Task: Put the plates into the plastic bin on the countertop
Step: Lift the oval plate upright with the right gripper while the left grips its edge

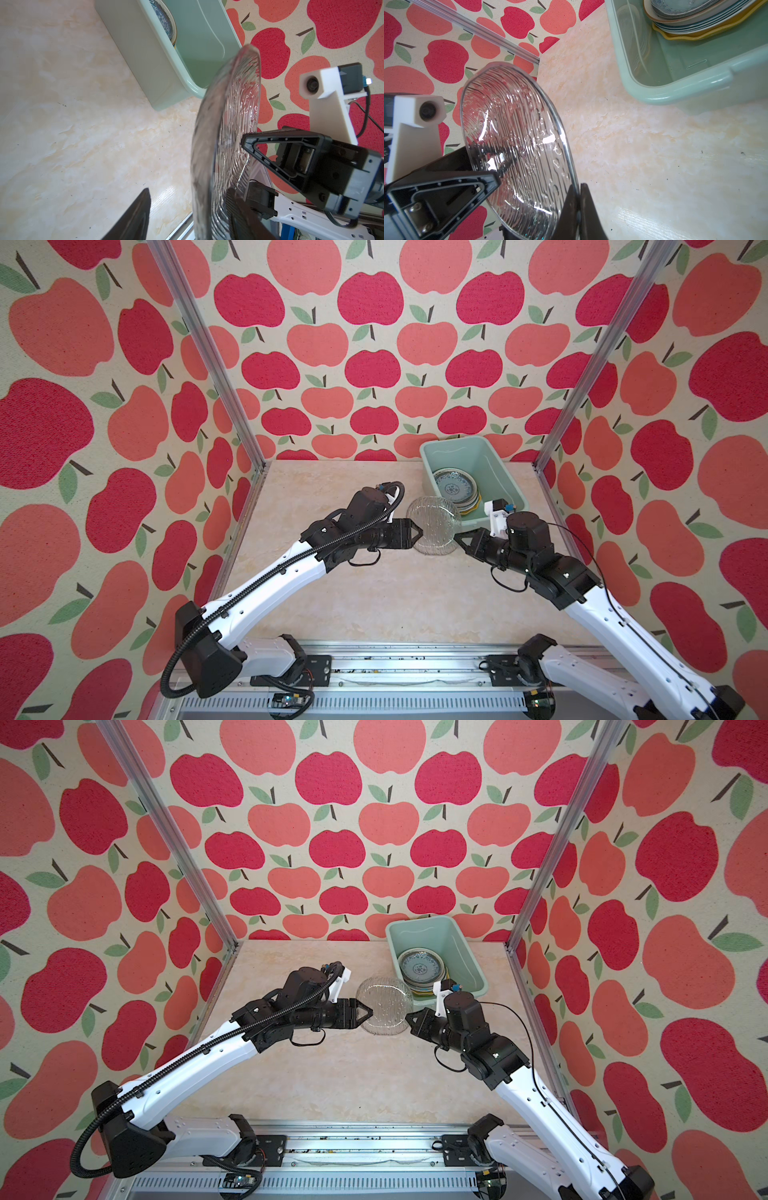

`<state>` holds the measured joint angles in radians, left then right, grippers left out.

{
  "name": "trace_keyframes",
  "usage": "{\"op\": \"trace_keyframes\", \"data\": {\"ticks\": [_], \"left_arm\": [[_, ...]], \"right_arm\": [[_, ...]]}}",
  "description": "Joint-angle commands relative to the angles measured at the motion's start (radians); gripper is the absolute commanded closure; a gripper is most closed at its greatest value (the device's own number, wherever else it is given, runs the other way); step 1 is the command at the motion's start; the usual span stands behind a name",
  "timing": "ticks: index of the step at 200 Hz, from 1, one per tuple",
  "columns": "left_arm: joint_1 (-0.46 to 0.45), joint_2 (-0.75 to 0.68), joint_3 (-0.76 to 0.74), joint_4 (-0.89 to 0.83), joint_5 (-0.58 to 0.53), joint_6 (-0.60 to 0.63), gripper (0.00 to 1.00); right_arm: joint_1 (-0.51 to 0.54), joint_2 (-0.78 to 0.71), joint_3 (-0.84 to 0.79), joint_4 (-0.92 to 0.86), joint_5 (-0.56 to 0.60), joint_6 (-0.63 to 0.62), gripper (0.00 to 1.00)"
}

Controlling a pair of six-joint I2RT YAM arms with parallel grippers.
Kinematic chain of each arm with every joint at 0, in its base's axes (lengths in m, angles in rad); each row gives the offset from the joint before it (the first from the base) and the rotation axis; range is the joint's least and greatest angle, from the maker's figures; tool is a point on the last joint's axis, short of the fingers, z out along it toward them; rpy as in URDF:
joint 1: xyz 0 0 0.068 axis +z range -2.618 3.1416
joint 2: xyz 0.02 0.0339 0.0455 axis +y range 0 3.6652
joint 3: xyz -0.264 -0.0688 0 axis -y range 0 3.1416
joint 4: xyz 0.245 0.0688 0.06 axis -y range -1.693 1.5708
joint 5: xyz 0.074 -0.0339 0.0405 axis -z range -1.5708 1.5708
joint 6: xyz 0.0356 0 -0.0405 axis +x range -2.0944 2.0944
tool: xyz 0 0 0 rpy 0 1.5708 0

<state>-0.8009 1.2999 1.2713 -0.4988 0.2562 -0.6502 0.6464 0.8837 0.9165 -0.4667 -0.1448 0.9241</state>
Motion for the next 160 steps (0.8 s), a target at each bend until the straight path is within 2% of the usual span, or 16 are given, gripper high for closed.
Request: {"op": "trace_keyframes", "data": {"ticks": [1, 47, 71, 108, 136, 160], "left_arm": [[-0.004, 0.006, 0.042, -0.016, -0.060, 0.028, 0.47], [-0.007, 0.035, 0.062, -0.008, -0.069, 0.027, 0.75], [-0.009, 0.044, 0.066, -0.005, -0.071, 0.026, 0.84], [-0.014, 0.045, 0.068, -0.005, -0.078, 0.026, 0.92], [-0.014, 0.037, 0.059, -0.005, -0.084, 0.022, 0.99], [-0.014, 0.030, 0.053, -0.007, -0.085, 0.018, 1.00]], "right_arm": [[0.008, -0.014, -0.008, 0.004, -0.032, 0.006, 1.00], [0.011, -0.009, -0.018, 0.025, -0.040, 0.019, 1.00], [0.012, -0.008, -0.022, 0.025, -0.043, 0.019, 0.98], [0.012, -0.017, -0.030, 0.030, -0.035, 0.025, 0.98], [0.012, -0.015, -0.028, 0.031, -0.032, 0.022, 0.94], [0.012, -0.015, -0.028, 0.048, -0.035, 0.015, 0.82]]}}
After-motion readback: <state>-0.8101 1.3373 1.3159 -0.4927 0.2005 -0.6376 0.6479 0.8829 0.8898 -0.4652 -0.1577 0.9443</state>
